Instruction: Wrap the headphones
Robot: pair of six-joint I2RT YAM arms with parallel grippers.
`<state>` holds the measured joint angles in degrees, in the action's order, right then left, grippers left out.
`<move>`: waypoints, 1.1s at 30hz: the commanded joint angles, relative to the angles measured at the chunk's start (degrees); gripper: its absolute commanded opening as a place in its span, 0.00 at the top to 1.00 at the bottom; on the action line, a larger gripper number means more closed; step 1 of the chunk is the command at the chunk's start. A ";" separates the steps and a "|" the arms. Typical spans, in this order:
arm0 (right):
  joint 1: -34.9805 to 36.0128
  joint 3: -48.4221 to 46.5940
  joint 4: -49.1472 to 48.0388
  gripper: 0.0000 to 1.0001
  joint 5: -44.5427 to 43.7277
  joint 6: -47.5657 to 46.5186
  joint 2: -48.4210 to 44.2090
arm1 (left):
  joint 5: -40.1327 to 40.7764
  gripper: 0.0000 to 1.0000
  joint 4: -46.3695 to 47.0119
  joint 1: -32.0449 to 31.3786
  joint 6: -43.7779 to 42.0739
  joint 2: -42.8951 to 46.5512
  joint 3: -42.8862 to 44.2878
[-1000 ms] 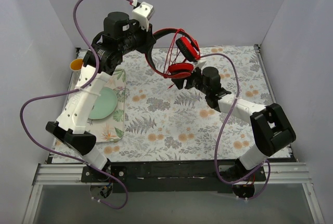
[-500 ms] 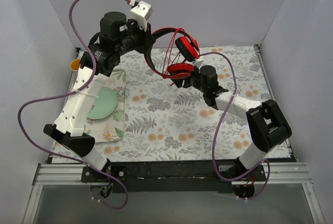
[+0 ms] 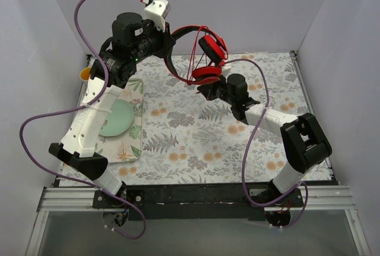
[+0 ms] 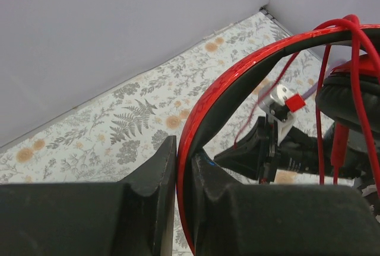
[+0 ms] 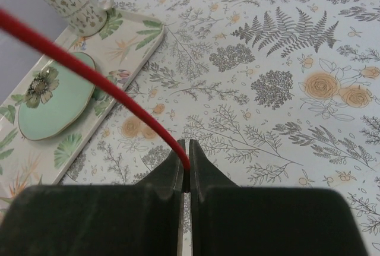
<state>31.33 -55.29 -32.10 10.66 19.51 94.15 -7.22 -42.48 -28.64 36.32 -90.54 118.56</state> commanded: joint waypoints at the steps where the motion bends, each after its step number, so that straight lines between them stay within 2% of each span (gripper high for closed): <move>1: 2.41 1.06 1.33 0.99 0.51 -1.22 0.33 | 8.17 1.00 9.59 0.69 5.60 3.36 -0.52; 7: 8.56 0.79 6.51 0.99 -2.04 -5.18 0.51 | 7.31 1.00 12.07 6.83 12.98 -1.82 3.77; 9: 9.88 0.45 7.92 0.99 -2.56 -6.32 0.77 | 7.92 1.00 12.59 7.46 13.25 -2.88 4.83; 12: 15.14 -1.92 13.01 0.99 -5.90 -9.82 1.30 | 13.62 1.00 16.10 7.64 10.63 -4.55 3.26; 17: 21.57 -4.82 23.27 0.99 -17.41 -15.54 -1.24 | 26.09 1.00 28.75 7.73 -1.93 -4.64 -9.73; 18: 23.14 -5.35 25.05 0.99 -18.99 -17.21 -2.21 | 26.82 1.00 30.51 7.73 -3.52 -4.56 -14.97; 20: 24.30 -7.45 28.91 0.99 -22.34 -18.80 -2.83 | 28.05 1.00 34.30 7.73 -7.04 -4.73 -19.57; 24: 25.71 -11.77 42.16 0.99 -22.44 -23.10 -2.83 | 24.46 1.00 35.89 7.55 -10.56 -6.05 -29.94; 29: 25.10 -17.91 53.26 0.99 -14.80 -29.60 -1.96 | 16.29 1.00 34.05 3.87 -19.33 -5.96 -39.62; 33: 20.63 -24.33 61.18 0.99 -5.77 -31.55 0.77 | 7.77 1.00 31.24 0.88 -23.38 -4.64 -46.04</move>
<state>55.86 -72.62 18.72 -4.45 -7.33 93.54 10.72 -12.93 -24.29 18.83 -99.07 75.83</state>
